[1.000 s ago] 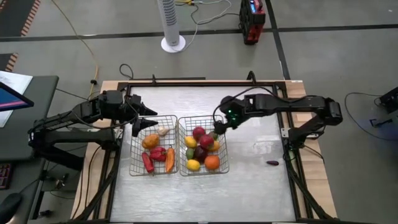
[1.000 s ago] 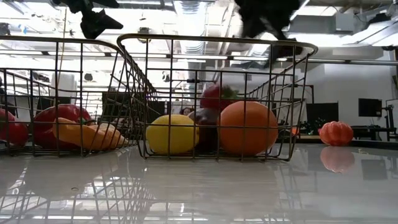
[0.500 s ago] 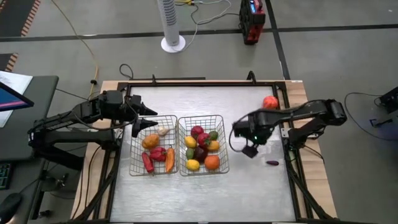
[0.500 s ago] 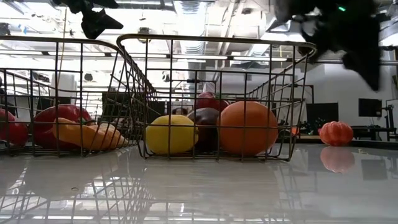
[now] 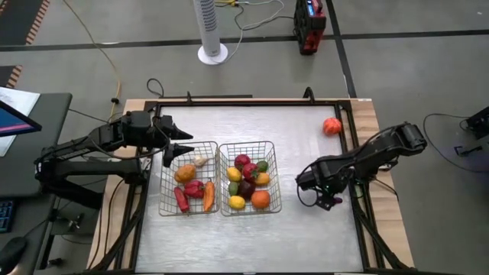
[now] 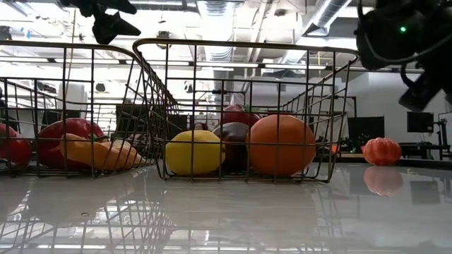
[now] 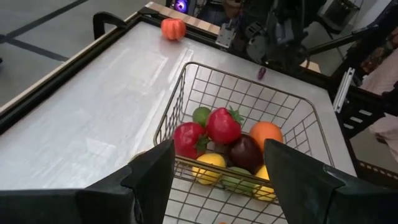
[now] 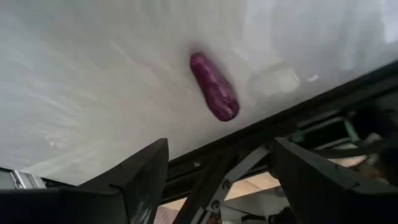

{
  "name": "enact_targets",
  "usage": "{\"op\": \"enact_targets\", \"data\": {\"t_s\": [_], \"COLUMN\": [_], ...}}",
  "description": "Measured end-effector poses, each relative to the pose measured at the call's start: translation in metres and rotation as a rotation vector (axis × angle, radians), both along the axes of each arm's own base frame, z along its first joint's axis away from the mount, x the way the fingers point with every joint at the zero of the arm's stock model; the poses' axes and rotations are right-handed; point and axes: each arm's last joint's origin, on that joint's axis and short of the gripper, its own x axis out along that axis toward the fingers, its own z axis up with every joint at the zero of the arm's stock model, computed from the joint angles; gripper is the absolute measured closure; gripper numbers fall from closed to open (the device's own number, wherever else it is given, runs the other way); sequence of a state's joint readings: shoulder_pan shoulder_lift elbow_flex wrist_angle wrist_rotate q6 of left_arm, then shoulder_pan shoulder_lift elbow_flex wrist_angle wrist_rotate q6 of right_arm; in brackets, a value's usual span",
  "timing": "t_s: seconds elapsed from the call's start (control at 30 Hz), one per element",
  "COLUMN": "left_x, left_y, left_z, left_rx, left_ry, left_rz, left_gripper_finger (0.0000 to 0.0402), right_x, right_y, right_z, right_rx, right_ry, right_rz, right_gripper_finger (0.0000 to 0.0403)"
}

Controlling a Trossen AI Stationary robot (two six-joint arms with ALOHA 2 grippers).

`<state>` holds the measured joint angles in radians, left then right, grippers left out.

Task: Sort produce into baskets
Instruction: Put the eggplant into the left basket

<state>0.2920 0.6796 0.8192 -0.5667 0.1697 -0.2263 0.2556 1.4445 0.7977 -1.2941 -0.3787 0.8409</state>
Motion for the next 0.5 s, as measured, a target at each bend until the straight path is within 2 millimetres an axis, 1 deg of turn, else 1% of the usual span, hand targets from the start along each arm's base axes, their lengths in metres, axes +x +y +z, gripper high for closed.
{"op": "enact_targets", "data": {"t_s": [0.23,0.37,0.5], "left_x": [0.0,0.0,0.0], "left_y": [0.0,0.001,0.002], "left_z": [0.0,0.0,0.0], "left_rx": [0.001,0.007,0.017], "left_ry": [0.001,0.003,0.006], "left_rz": [0.011,0.028,0.052], "left_gripper_finger": [0.0168,0.0168,0.0168], "right_x": [-0.009,-0.015,-0.016], "right_y": [0.002,0.001,0.001], "right_z": [-0.016,-0.027,-0.035], "right_rx": [0.016,0.017,0.028], "right_ry": [0.003,0.019,-0.004], "right_rz": [0.015,-0.01,-0.035], "right_gripper_finger": [0.0097,0.0097,0.0097]}}
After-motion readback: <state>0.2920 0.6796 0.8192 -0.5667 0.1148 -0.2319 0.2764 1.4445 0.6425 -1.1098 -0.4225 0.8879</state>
